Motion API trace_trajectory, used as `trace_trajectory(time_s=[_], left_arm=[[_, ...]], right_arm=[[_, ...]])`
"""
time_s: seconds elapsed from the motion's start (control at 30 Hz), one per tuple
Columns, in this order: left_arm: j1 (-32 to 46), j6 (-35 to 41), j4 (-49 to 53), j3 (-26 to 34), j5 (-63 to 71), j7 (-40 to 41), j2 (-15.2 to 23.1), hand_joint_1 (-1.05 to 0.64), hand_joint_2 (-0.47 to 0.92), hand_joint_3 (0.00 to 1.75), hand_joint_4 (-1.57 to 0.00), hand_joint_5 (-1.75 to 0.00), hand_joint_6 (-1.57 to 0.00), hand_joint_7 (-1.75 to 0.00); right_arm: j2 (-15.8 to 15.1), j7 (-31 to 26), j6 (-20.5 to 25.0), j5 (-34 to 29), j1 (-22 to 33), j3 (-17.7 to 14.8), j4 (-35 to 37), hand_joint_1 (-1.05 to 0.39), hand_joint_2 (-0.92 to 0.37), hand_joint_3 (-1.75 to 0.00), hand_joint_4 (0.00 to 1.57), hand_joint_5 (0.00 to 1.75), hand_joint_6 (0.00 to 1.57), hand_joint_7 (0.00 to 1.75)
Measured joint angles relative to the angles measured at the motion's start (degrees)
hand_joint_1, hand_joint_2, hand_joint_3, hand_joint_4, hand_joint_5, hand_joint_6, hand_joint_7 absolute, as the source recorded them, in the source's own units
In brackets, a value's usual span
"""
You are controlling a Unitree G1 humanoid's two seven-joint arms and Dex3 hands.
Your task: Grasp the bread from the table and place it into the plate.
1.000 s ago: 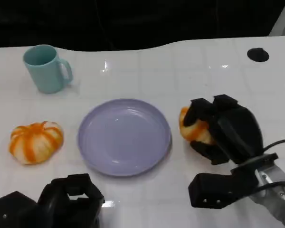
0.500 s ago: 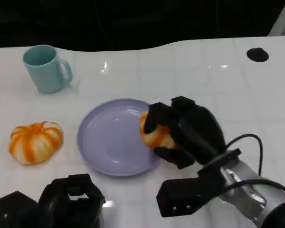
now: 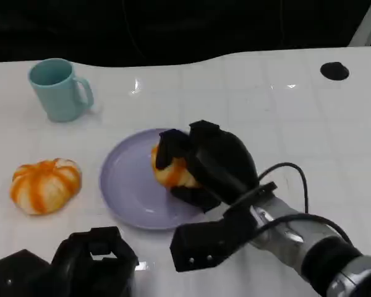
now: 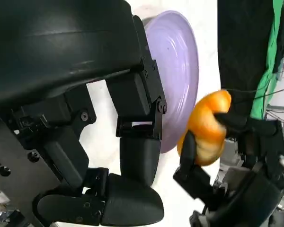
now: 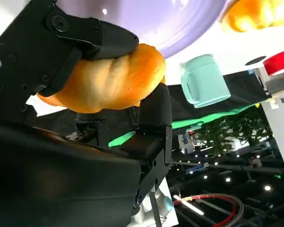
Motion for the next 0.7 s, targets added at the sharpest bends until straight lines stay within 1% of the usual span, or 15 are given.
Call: trace_trajectory(time_s=[0.03, 0.07, 0.13, 0.17, 0.2, 0.23, 0.27, 0.3, 0.33, 0.4, 0.43, 0.47, 0.5, 0.57, 0.7], left_arm=[[0.0, -0.1, 0.0, 0.0, 0.1, 0.0, 0.0, -1.05, 0.4, 1.04, -1.57, -1.22, -1.42, -0.89], [0.0, -0.1, 0.0, 0.0, 0.2, 0.0, 0.0, -1.05, 0.4, 1.04, -1.57, -1.22, -1.42, -0.88], [0.0, -0.1, 0.0, 0.0, 0.2, 0.0, 0.0, -1.05, 0.4, 1.04, -1.57, -1.22, -1.42, -0.88], [0.0, -0.1, 0.0, 0.0, 0.3, 0.0, 0.0, -1.05, 0.4, 1.04, -1.57, -1.22, -1.42, -0.88], [0.0, -0.1, 0.0, 0.0, 0.3, 0.0, 0.0, -1.05, 0.4, 1.04, -1.57, -1.22, -1.42, -0.88], [0.0, -0.2, 0.0, 0.0, 0.4, 0.0, 0.0, -1.05, 0.4, 1.04, -1.57, -1.22, -1.42, -0.88], [0.0, -0.2, 0.0, 0.0, 0.6, 0.0, 0.0, -1.05, 0.4, 1.04, -1.57, -1.22, -1.42, -0.88], [0.0, -0.2, 0.0, 0.0, 0.6, 0.0, 0.0, -1.05, 0.4, 1.04, -1.57, -1.22, -1.42, -0.88], [0.0, -0.2, 0.0, 0.0, 0.6, 0.0, 0.0, -1.05, 0.4, 1.04, -1.57, -1.22, -1.42, -0.88], [0.0, -0.2, 0.0, 0.0, 0.6, 0.0, 0.0, -1.05, 0.4, 1.04, -1.57, -1.22, -1.43, -0.88], [0.0, -0.2, 0.0, 0.0, 0.6, 0.0, 0.0, -1.05, 0.4, 1.04, -1.57, -1.22, -1.43, -0.88], [0.0, -0.2, 0.0, 0.0, 0.6, 0.0, -0.1, -1.05, 0.4, 1.04, -1.57, -1.22, -1.43, -0.88], [0.0, -0.2, 0.0, 0.0, 0.6, 0.0, -0.1, -1.05, 0.4, 1.04, -1.57, -1.22, -1.43, -0.88], [0.0, -0.2, 0.0, 0.0, 0.6, 0.0, -0.1, -1.05, 0.4, 1.04, -1.57, -1.22, -1.43, -0.88], [0.0, -0.2, 0.0, 0.0, 0.7, 0.0, -0.1, -1.05, 0.4, 1.04, -1.57, -1.22, -1.43, -0.88]], right_arm=[[0.5, -0.6, -0.1, 0.0, -0.8, 0.2, 1.4, -0.2, -0.29, -1.23, 0.95, 1.75, 0.72, 1.75], [0.8, -1.3, -0.2, 0.0, -1.6, 0.5, 2.6, -0.2, -0.32, -1.16, 0.93, 1.75, 0.72, 1.67], [1.3, -2.2, -1.0, 0.0, -2.7, 1.0, 4.8, -0.2, -0.4, -0.96, 0.88, 1.75, 0.81, 1.29], [1.5, -2.5, -1.6, 0.1, -3.1, 1.1, 5.6, -0.21, -0.48, -0.8, 0.86, 1.61, 0.88, 1.02], [1.6, -2.6, -2.1, 0.3, -3.3, 1.1, 6.3, -0.22, -0.6, -0.6, 0.85, 1.37, 0.94, 0.65], [1.7, -2.6, -2.6, 0.3, -3.5, 1.1, 7.0, -0.23, -0.66, -0.5, 0.84, 1.23, 0.97, 0.45], [1.7, -2.5, -2.8, 0.3, -3.7, 1.1, 7.5, -0.25, -0.7, -0.44, 0.78, 1.12, 0.94, 0.3], [1.7, -2.5, -2.9, 0.4, -3.9, 1.1, 8.0, -0.28, -0.74, -0.4, 0.66, 0.94, 0.87, 0.17], [1.7, -2.3, -3.0, 0.4, -4.0, 1.2, 8.4, -0.31, -0.77, -0.36, 0.59, 0.79, 0.82, 0.1], [1.7, -1.3, -2.9, 0.4, -4.3, 1.4, 8.8, -0.44, -0.88, -0.18, 0.39, 0.47, 0.59, 0.02], [1.7, -0.1, -2.5, 0.4, -4.4, 1.5, 8.9, -0.47, -0.9, -0.15, 0.36, 0.42, 0.55, 0.01], [1.7, 0.9, -2.1, 0.4, -4.5, 1.6, 8.9, -0.55, -0.91, -0.18, 0.27, 0.36, 0.46, 0.01], [1.7, 2.1, -1.5, 0.4, -4.5, 1.7, 8.9, -0.62, -0.92, -0.22, 0.18, 0.31, 0.39, 0.0], [1.6, 5.0, -0.4, 0.5, -4.5, 1.7, 8.6, -0.69, -0.92, -0.28, 0.12, 0.28, 0.33, 0.0], [1.0, 8.6, 0.7, 0.7, -4.5, 1.7, 6.2, -0.73, -0.92, -0.35, 0.1, 0.29, 0.29, 0.0]])
